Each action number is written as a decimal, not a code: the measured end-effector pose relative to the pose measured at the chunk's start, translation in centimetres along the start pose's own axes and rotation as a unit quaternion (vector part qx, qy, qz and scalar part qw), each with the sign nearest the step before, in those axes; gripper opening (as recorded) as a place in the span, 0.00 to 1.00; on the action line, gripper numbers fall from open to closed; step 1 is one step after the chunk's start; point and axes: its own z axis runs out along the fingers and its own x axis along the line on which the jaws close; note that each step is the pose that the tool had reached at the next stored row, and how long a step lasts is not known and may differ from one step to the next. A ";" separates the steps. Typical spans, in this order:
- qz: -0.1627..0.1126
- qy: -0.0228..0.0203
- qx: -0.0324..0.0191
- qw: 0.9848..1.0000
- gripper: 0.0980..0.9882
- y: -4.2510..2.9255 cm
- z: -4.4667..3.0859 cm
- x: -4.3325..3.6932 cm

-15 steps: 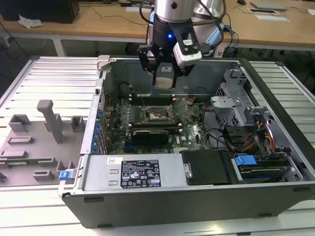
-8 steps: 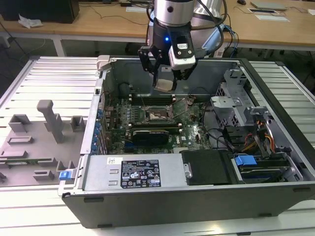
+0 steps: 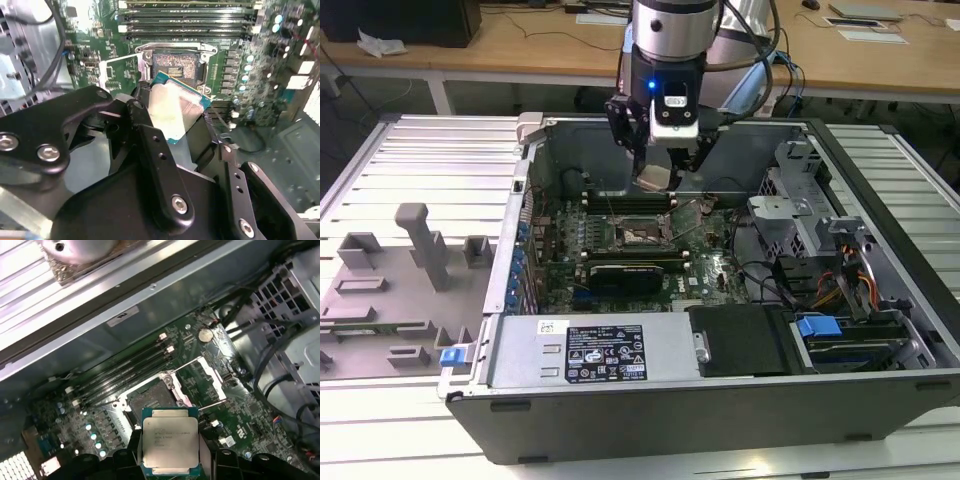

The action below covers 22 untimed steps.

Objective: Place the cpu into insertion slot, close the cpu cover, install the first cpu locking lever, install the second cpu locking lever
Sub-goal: 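Place the cpu into insertion slot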

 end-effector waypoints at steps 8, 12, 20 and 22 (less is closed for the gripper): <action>0.092 -0.008 -0.002 0.996 0.50 -0.05 0.55 -0.01; 0.148 -0.013 -0.003 0.989 0.50 -0.07 0.83 -0.02; 0.226 -0.019 -0.004 0.974 0.50 -0.11 1.35 -0.03; 0.244 -0.021 -0.005 0.970 0.50 -0.13 1.50 -0.03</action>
